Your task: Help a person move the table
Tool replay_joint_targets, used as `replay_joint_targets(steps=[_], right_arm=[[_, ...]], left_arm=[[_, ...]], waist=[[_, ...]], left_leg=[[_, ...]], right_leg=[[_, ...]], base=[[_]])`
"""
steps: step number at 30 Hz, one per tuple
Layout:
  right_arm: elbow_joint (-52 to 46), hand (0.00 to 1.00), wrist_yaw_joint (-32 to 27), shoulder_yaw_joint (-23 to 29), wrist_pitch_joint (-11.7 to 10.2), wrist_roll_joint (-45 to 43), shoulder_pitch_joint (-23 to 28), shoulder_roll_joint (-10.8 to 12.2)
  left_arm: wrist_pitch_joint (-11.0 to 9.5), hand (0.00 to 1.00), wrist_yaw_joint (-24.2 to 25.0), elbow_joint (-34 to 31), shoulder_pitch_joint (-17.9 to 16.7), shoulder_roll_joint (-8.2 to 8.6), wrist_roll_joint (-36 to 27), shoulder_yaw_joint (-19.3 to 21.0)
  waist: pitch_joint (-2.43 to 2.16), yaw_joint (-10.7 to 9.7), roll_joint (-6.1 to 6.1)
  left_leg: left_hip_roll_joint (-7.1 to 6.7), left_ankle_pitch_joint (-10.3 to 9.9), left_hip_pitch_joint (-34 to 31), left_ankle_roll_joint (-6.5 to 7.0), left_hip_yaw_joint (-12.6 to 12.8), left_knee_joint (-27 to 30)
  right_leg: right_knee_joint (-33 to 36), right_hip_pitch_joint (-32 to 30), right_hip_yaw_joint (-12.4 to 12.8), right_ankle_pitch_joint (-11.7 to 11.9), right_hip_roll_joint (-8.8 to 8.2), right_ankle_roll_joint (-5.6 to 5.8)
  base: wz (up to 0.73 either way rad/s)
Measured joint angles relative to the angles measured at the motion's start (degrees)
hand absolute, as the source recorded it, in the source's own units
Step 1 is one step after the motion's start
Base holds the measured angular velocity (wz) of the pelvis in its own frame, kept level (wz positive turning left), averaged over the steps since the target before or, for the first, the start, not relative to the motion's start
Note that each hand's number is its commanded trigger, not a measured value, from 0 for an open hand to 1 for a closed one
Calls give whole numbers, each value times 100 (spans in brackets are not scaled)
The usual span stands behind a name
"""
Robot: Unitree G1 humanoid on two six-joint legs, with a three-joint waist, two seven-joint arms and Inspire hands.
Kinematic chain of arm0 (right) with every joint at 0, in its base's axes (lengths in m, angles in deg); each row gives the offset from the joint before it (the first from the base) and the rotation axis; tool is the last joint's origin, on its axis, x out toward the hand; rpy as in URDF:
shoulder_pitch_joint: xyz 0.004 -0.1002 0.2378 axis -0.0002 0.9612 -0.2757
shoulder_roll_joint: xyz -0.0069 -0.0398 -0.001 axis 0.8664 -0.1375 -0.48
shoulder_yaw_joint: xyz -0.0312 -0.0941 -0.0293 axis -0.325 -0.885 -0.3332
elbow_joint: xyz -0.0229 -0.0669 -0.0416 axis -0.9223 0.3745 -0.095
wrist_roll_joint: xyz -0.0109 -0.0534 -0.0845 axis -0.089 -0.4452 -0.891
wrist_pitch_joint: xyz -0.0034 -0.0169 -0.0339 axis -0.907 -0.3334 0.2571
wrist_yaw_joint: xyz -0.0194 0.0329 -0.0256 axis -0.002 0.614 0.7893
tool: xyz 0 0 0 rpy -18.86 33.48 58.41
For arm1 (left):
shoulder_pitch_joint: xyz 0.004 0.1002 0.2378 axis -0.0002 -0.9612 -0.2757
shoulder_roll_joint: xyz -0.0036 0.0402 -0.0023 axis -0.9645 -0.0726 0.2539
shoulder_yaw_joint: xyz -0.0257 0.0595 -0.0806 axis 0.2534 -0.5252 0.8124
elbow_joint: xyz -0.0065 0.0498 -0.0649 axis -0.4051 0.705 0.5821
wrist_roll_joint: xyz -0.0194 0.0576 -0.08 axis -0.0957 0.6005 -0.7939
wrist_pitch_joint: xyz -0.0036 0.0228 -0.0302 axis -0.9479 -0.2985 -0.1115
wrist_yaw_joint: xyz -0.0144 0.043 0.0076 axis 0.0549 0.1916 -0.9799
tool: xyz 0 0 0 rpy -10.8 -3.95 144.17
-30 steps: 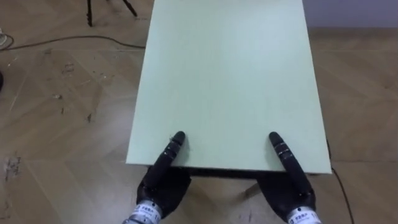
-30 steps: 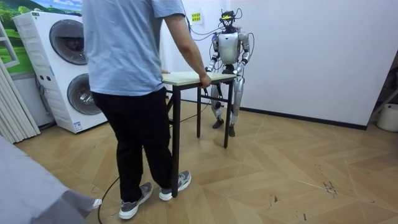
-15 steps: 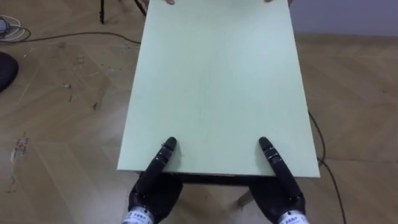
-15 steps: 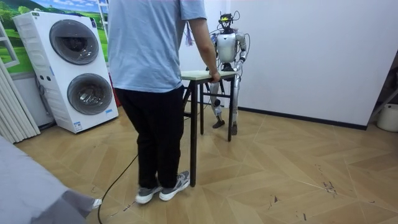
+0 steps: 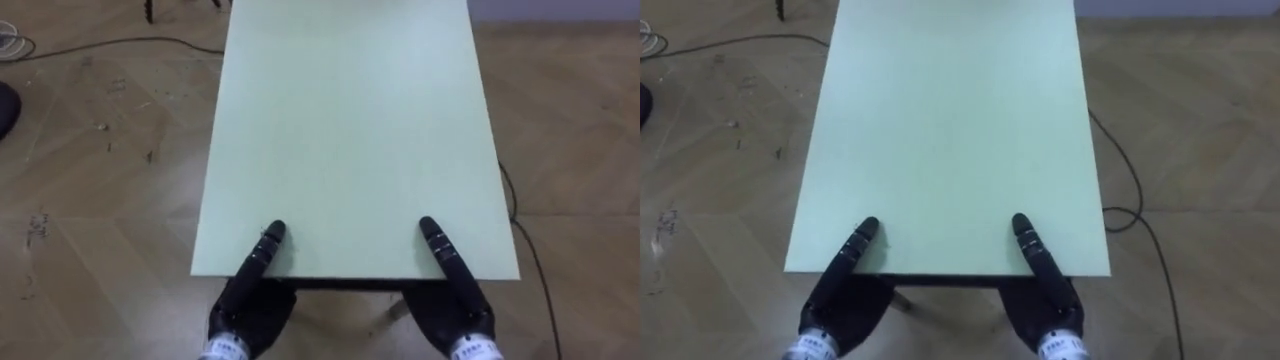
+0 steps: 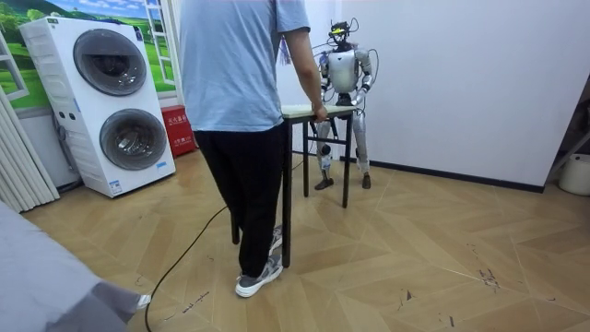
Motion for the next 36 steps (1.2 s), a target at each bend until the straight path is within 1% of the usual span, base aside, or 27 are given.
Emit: replay_joint_targets(steps=[1,2,3,4,6,7,8,9,10,11,12,13,14,15,16,17,18,19,21,22,23,24,26,27,29,32,36], right_arm=[[-1,100,13,34,1,-16,-1,16],[-3,100,20,69,8,-62,-7,44],[0,100,20,161,75,-131,-2,64],[7,100,20,205,103,-168,11,69],[48,100,19,261,167,-257,29,59],[57,100,19,278,194,-257,32,53],[56,100,19,336,232,-255,63,71],[59,100,19,354,260,-251,90,88],[62,100,10,414,288,-261,149,129],[62,100,-1,423,295,-258,176,142],[61,100,-27,415,301,-238,230,160],[61,100,-30,416,300,-214,251,163],[61,100,-33,416,300,-155,273,161],[61,100,-32,394,299,-118,278,161],[60,100,-32,373,295,-106,278,157],[51,100,-33,361,289,-92,278,151],[47,100,-53,320,277,-83,280,126],[46,100,-84,259,245,-66,280,130],[46,100,-148,189,204,7,283,137],[46,100,-206,144,171,38,300,146],[46,100,-227,134,168,46,310,158],[46,100,-264,105,160,53,310,171],[46,100,-278,45,140,54,318,163],[40,100,-278,-4,119,66,323,134],[37,100,-279,-89,102,71,323,109],[38,100,-320,-189,50,76,323,78],[46,100,-327,-295,48,77,325,-20]], left_arm=[[0,100,-10,6,24,13,-6,-8],[-2,100,-18,58,82,51,-5,-9],[-1,100,-23,163,142,109,2,-10],[-1,100,-23,234,167,140,0,-11],[0,100,-22,368,180,185,-35,-27],[0,100,-22,381,181,183,-34,-27],[0,100,-31,389,190,182,-26,-44],[-1,100,-41,401,189,170,-26,-68],[-1,100,-41,426,169,161,-24,-82],[0,100,-43,435,160,159,-23,-86],[1,100,-52,441,143,141,-24,-100],[3,100,-53,441,142,132,-19,-114],[4,100,-53,436,144,125,7,-129],[3,100,-53,428,144,131,46,-131],[4,100,-53,428,141,133,48,-131],[4,100,-53,421,120,134,42,-130],[4,100,-63,423,103,137,34,-129],[2,100,-67,422,96,133,36,-119],[-33,100,-72,421,96,111,99,-104],[-48,100,-97,421,95,111,188,-75],[-52,100,-110,421,94,106,211,-61],[-90,100,-114,418,80,71,222,-61],[-109,100,-114,366,7,31,208,-59],[-111,100,-114,310,-60,10,195,-59],[-129,100,-115,250,-139,-48,147,-60],[-175,100,-116,208,-244,-66,126,-68],[-255,100,-93,198,-412,-61,106,-88]], waist=[[0,-16,2],[0,-57,-4],[-1,-72,-13],[-2,-83,-9],[-8,-80,1],[-10,-89,-2],[-10,-136,-13],[-12,-157,-8],[-19,-160,12],[-17,-157,29],[-18,-159,34],[-19,-163,33],[-20,-206,34],[-22,-243,29],[-22,-241,29],[-26,-220,21],[-31,-157,24],[-43,-46,-17],[-53,44,-88],[-54,23,-139],[-63,33,-169],[-76,95,-209],[-99,167,-251],[-98,190,-263],[-98,203,-298],[-89,254,-322],[-69,280,-351]], left_leg=[[-52,-27,-40,18,60,0],[-153,-81,-117,33,249,19],[-318,-95,-189,138,288,42],[-408,-86,-210,209,305,70],[-606,-104,-331,468,518,286],[-647,-137,-366,526,550,310],[-696,-146,-478,640,572,397],[-716,-140,-575,758,632,495],[-701,-147,-624,848,647,573],[-680,-142,-638,881,654,595],[-645,-109,-643,934,685,598],[-622,-98,-655,961,720,598],[-585,-41,-702,973,782,605],[-585,23,-744,971,846,604],[-595,51,-746,958,890,603],[-688,88,-753,963,910,602],[-757,139,-724,951,916,542],[-793,203,-693,948,906,403],[-786,279,-686,964,879,332],[-781,329,-674,965,828,286],[-793,371,-649,966,832,231],[-795,489,-592,886,833,110],[-787,647,-555,854,829,-114],[-782,761,-540,862,809,-251],[-775,863,-510,842,795,-406],[-766,909,-506,827,729,-451],[-765,912,-548,804,682,-430]], right_leg=[[1,-56,21,64,-63,19],[-6,-154,85,206,-187,74],[-85,-197,165,391,-285,145],[-153,-196,209,482,-329,179],[-466,-197,356,971,-458,296],[-558,-199,369,1109,-483,324],[-699,-214,476,1392,-551,444],[-774,-248,589,1676,-567,582],[-653,-234,691,1700,-559,630],[-432,-231,726,1560,-556,655],[190,-215,810,1076,-565,654],[504,-183,829,824,-576,643],[1023,-69,838,359,-618,631],[1333,67,905,28,-640,658],[1365,131,974,-88,-622,705],[1224,189,1088,-183,-589,789],[964,280,1105,-192,-535,800],[626,374,1093,-193,-467,801],[249,551,1098,-233,-373,807],[135,648,1115,-296,-305,757],[47,674,1115,-302,-274,761],[-168,709,1109,-260,-191,780],[-455,767,1092,-102,-88,729],[-629,816,1070,18,-21,703],[-837,874,1048,130,46,669],[-955,914,1027,223,105,605],[-1007,925,1009,241,124,626]], base=[[6],[0],[0],[-11],[-22],[-9],[4],[8],[4],[8],[12],[26],[37],[34],[16],[-11],[-37],[-42],[-17],[13],[9],[-7],[-11],[-7],[-4],[-1],[0]])
